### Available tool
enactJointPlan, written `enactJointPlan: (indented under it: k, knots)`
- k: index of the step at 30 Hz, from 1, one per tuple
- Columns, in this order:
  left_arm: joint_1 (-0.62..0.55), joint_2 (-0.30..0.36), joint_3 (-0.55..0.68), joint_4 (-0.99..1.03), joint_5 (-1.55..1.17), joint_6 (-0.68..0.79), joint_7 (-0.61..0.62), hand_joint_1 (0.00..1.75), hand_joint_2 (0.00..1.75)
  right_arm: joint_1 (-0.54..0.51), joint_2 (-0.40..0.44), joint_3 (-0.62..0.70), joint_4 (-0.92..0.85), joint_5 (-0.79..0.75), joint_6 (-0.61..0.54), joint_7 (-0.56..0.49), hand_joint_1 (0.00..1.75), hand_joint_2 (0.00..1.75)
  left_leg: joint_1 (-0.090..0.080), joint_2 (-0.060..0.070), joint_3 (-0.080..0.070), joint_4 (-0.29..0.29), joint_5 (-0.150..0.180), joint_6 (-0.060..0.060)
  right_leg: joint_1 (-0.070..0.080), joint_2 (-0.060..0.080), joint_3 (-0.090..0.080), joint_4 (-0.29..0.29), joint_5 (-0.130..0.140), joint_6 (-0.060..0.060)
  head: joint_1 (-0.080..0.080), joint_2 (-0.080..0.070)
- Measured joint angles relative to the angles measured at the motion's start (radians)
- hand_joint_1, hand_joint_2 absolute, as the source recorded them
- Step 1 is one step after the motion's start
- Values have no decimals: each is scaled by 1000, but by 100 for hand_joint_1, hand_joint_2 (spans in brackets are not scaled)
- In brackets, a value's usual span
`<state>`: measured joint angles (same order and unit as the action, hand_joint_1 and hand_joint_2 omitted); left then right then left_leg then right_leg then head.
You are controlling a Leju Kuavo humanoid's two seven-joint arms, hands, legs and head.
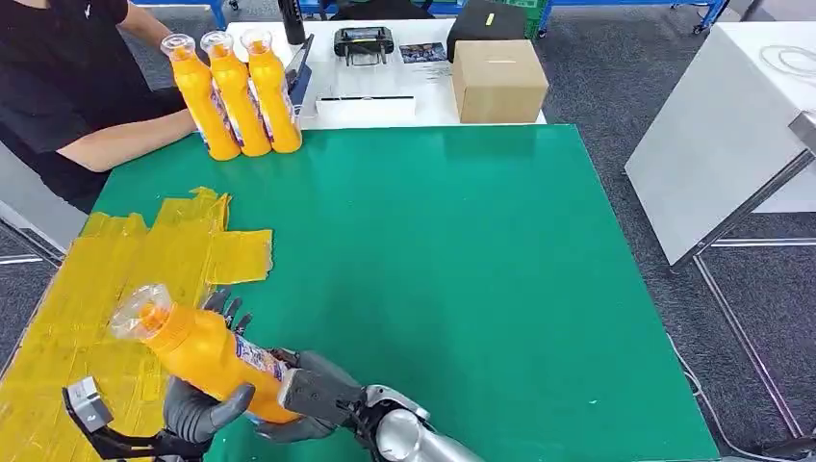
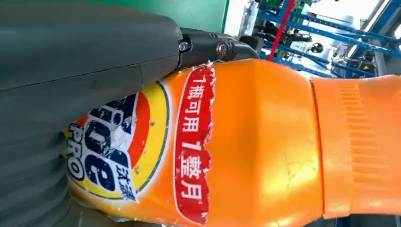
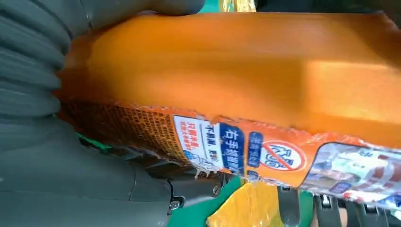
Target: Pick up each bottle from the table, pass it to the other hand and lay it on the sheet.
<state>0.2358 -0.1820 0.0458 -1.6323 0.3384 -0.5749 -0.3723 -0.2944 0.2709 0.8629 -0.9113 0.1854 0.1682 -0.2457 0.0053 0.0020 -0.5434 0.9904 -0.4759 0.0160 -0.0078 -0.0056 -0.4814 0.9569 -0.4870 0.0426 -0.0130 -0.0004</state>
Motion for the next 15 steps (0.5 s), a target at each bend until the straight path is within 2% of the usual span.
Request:
enactJointPlan:
  k: [15]
  knots:
    - [2, 8, 0, 0, 9, -8, -8, 175, 175, -22, 14, 21, 41, 3, -3, -10, 175, 175, 0, 0, 0, 0, 0, 0, 0, 0, -1, 0, 0, 0, 0, 0]
